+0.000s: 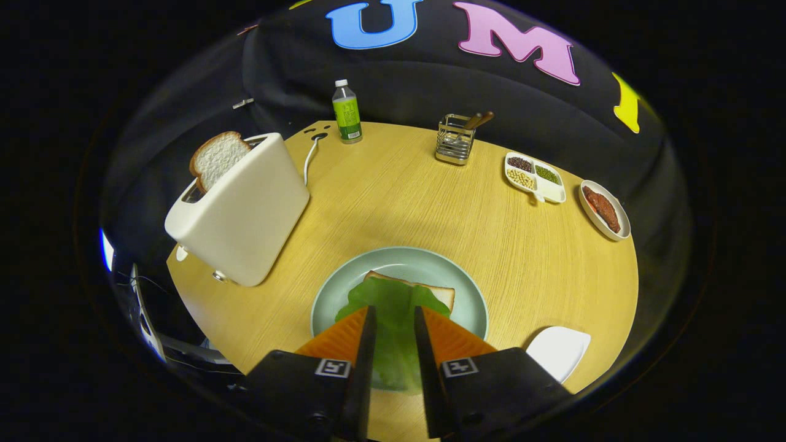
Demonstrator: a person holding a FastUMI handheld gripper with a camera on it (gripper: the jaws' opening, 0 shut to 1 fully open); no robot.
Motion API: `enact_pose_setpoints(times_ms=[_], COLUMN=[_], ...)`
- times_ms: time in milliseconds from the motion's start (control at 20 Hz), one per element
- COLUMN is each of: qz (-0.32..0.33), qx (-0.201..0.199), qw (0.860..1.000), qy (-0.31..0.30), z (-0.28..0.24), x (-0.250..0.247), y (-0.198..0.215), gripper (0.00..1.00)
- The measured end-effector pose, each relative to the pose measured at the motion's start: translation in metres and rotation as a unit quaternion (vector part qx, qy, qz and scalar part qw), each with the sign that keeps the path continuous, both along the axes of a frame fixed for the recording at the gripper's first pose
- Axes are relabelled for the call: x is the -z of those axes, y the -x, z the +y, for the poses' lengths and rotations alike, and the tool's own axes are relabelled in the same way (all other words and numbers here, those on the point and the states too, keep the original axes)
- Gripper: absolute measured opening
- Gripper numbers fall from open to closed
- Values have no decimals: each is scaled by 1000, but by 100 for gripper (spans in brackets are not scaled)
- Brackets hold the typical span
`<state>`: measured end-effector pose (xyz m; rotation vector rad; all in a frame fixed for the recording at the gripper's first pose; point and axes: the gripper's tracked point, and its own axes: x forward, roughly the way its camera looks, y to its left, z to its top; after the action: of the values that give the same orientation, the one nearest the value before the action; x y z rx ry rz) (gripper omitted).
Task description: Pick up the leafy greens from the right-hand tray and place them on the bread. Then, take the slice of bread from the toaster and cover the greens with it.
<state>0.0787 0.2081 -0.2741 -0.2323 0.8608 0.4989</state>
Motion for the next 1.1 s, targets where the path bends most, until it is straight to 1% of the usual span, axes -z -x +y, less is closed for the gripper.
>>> enact_pose_setpoints(times_ms=[100, 150, 200, 500, 800, 1100], qz=[-4, -10, -15, -63, -106, -143], qx=[-2, -3, -4, -24, -61, -119], qw=[1000, 1000, 1000, 998, 991, 980], qy=[-3, -4, -5, -21, -54, -64], z=[3, 4, 5, 23, 67, 123], x=[-2, -3, -5, -44, -95, -132], y=[1, 2, 2, 0, 2, 8], gripper=[72, 92, 100, 100, 100, 100])
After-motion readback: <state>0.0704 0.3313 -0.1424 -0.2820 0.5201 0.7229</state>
